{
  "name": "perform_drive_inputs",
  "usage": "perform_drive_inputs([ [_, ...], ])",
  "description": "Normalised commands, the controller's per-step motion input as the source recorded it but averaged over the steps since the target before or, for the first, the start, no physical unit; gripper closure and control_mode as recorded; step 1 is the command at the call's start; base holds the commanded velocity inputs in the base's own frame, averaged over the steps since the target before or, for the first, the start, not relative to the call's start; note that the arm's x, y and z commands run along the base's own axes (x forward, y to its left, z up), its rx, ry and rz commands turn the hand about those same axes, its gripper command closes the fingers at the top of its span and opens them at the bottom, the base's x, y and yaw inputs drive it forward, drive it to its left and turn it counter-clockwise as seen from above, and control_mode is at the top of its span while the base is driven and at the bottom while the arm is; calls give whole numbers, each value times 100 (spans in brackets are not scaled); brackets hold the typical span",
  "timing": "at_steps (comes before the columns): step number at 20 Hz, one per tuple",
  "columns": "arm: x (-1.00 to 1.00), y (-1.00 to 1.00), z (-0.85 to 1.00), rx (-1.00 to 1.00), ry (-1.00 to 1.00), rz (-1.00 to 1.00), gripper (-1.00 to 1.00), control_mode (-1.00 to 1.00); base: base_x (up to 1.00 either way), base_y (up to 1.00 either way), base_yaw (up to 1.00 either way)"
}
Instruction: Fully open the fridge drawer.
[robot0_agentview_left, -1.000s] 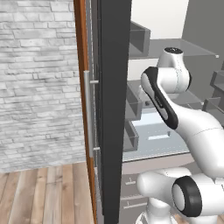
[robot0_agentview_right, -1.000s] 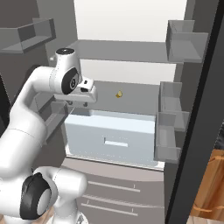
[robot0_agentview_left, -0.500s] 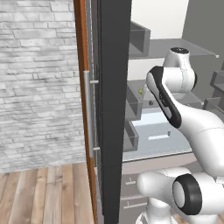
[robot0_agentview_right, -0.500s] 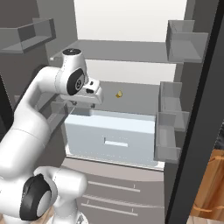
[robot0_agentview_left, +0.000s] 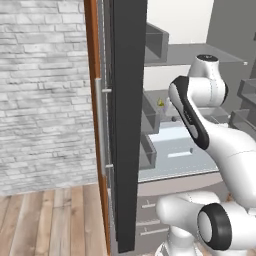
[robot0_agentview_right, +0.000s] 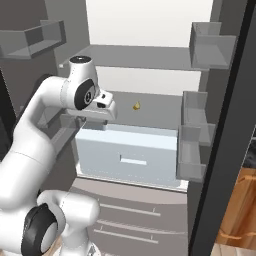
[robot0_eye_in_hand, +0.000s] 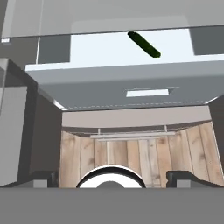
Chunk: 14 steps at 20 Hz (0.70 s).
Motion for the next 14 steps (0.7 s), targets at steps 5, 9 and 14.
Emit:
perform_drive_inputs([
  [5, 0, 0, 0, 0, 0, 0, -100, 100, -32, -20, -1],
  [9, 0, 0, 0, 0, 0, 0, -100, 100, -3, -44, -3],
  [14, 0, 0, 0, 0, 0, 0, -100, 100, 0, -40, 0],
])
